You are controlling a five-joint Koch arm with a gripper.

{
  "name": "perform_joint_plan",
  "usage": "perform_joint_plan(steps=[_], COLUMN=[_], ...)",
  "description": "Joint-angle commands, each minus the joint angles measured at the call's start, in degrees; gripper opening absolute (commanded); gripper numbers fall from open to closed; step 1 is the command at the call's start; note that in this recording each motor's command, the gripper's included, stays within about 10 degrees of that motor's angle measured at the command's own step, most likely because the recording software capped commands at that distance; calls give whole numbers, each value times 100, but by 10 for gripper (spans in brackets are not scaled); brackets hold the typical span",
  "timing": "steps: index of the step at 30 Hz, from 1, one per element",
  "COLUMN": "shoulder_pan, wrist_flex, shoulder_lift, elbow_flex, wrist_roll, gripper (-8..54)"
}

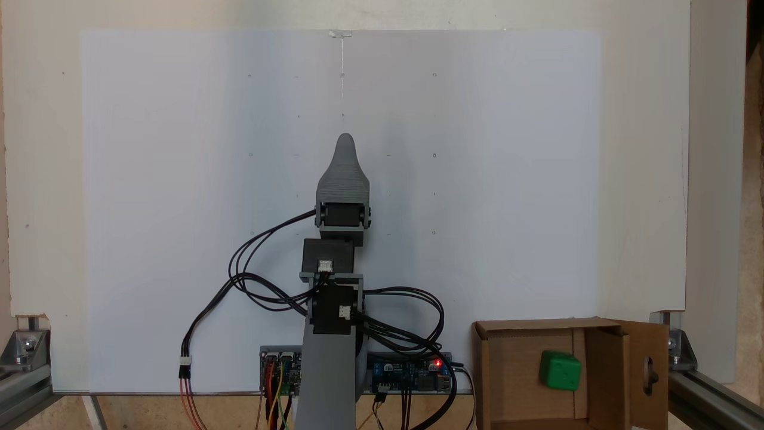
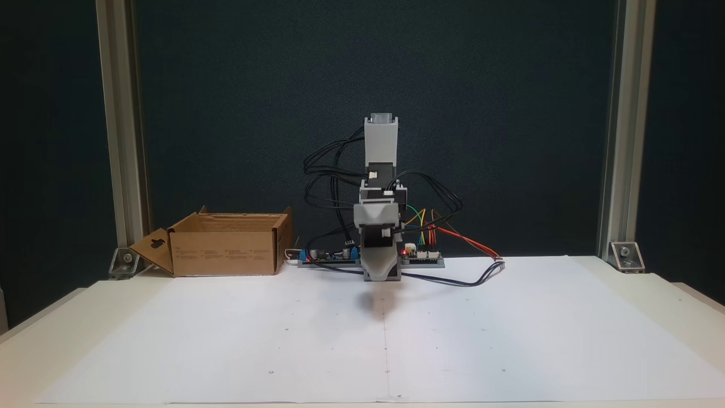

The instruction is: Grasp a green dice and put it in the bin.

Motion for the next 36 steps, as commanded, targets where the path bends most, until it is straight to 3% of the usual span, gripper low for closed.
perform_joint_plan(steps=[1,16,36], shoulder_pan=[-88,-53,-18], wrist_flex=[-947,-4340,-4456], shoulder_lift=[633,642,624], elbow_flex=[-70,870,1477], wrist_roll=[158,123,123], gripper=[439,440,445])
